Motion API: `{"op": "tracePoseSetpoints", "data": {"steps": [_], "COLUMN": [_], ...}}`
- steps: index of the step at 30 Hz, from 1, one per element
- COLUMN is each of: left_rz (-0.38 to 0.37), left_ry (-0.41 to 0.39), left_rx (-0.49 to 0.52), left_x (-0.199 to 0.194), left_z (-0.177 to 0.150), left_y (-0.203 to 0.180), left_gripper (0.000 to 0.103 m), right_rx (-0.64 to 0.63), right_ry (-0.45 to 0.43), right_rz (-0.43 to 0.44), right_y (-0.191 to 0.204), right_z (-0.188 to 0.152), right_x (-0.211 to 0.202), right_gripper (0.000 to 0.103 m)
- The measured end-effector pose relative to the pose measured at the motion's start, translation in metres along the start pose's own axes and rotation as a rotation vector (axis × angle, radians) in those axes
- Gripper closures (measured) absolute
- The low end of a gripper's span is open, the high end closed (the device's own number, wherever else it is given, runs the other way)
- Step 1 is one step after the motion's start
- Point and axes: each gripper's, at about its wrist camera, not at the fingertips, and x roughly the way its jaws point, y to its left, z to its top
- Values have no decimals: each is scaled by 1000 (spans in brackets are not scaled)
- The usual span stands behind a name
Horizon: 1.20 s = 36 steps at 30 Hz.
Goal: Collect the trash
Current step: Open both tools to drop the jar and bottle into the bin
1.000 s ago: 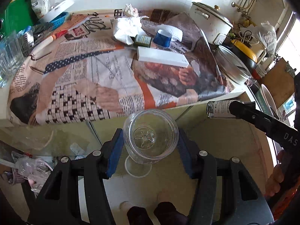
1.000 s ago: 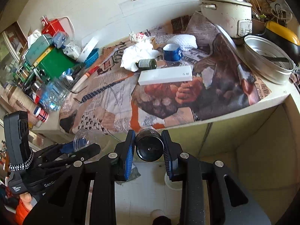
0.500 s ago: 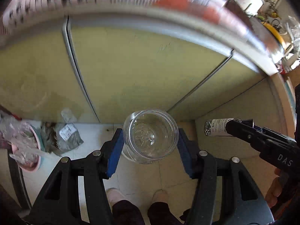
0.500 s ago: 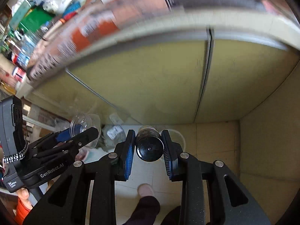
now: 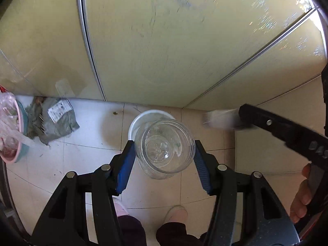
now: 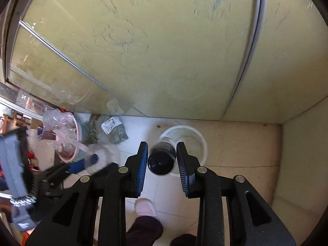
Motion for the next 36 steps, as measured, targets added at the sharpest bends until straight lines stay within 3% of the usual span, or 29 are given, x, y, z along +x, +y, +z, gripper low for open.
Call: {"op": "tracePoseSetpoints", "data": {"steps": [4, 8, 11, 18, 26, 36], "left_rz": [-17, -1, 17, 28, 39, 38], "left_ry": [30, 44, 59, 63, -6, -153], "left_rx": [3, 32, 40, 33, 76, 144], "left_x": [25, 41, 48, 33, -63, -244], "left_z": [-6, -3, 0, 13, 41, 82], "left_y": [1, -9, -13, -16, -33, -63], "left_gripper": [47, 47, 40, 38, 38, 38], "right_rx": [9, 13, 33, 64, 84, 63], "right_ry": [25, -8, -23, -35, -53, -170], "right_rz": [14, -7, -24, -70, -88, -120], "right_y": [-10, -18, -27, -33, -14, 49], "right_z": [-1, -4, -2, 3, 19, 53], "right_x": [4, -9, -16, -32, -95, -236], "right_gripper": [55, 55, 55, 55, 55, 55]}}
